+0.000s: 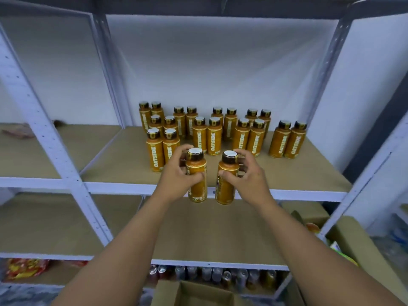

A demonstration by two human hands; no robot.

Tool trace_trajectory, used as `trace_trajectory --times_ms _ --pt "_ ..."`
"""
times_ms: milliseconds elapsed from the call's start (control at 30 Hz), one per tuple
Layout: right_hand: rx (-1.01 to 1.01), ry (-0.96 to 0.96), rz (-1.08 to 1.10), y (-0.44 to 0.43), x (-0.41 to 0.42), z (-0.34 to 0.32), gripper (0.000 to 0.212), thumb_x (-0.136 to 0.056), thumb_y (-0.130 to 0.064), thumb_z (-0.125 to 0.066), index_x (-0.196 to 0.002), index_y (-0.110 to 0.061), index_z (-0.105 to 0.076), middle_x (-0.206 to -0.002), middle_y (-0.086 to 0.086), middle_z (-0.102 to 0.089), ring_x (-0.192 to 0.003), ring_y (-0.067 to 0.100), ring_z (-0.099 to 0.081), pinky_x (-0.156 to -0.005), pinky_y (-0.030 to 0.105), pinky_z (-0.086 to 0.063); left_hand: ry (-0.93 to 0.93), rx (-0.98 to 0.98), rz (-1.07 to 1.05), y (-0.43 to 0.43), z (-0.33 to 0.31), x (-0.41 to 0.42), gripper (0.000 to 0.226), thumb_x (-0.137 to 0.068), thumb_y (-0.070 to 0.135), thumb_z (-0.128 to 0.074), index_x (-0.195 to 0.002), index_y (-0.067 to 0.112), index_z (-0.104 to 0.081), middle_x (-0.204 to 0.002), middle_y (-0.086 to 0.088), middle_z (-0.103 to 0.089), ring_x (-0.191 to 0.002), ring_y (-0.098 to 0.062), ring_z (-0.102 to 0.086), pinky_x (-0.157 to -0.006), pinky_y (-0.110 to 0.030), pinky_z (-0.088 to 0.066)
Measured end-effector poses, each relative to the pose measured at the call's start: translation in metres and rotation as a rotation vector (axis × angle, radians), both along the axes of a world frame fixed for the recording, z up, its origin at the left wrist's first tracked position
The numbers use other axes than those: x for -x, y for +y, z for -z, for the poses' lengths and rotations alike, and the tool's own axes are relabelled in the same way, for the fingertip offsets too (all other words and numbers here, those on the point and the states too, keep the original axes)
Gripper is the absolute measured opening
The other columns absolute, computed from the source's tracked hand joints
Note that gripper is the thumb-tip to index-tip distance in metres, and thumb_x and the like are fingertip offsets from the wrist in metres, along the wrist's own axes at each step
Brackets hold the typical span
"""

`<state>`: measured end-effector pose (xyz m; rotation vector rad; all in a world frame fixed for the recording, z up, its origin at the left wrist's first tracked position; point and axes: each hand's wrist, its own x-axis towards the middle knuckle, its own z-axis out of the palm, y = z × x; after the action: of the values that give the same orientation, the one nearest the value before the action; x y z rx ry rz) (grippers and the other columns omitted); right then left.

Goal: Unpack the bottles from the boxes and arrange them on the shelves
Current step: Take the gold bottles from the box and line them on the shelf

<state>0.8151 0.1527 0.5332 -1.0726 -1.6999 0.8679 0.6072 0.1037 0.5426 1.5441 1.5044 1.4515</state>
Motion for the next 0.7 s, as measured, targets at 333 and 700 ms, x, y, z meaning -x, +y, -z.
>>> trace_trajectory --times_ms 333,700 --pt "-0.040 -0.020 0.110 0.035 0.025 -0.018 0.064 -0.080 -0.030 -0.085 -0.131 -0.043 -0.048 -0.126 -0.021 -0.063 -0.119 -0.008 -0.055 -0.099 0.027 -0.051 0.069 0.024 0.170 0.064 -0.010 0.025 0.080 -0.077 0.010 -0.086 -0.140 0.039 -0.046 -0.131 0.017 -0.061 -0.126 -0.006 -0.056 -0.104 -0.039 -0.053" --pt "0.028 -0.102 0.021 0.077 0.023 -0.013 0.066 -0.084 -0.023 -0.082 -0.135 -0.041 -0.044 -0.135 -0.016 -0.060 -0.124 -0.002 -0.053 -0.099 0.019 -0.045 0.093 0.082 0.184 0.101 0.001 0.017 0.081 -0.080 0.010 -0.084 -0.141 0.042 -0.043 -0.135 0.016 -0.060 -0.129 -0.008 -0.055 -0.109 -0.045 -0.048"
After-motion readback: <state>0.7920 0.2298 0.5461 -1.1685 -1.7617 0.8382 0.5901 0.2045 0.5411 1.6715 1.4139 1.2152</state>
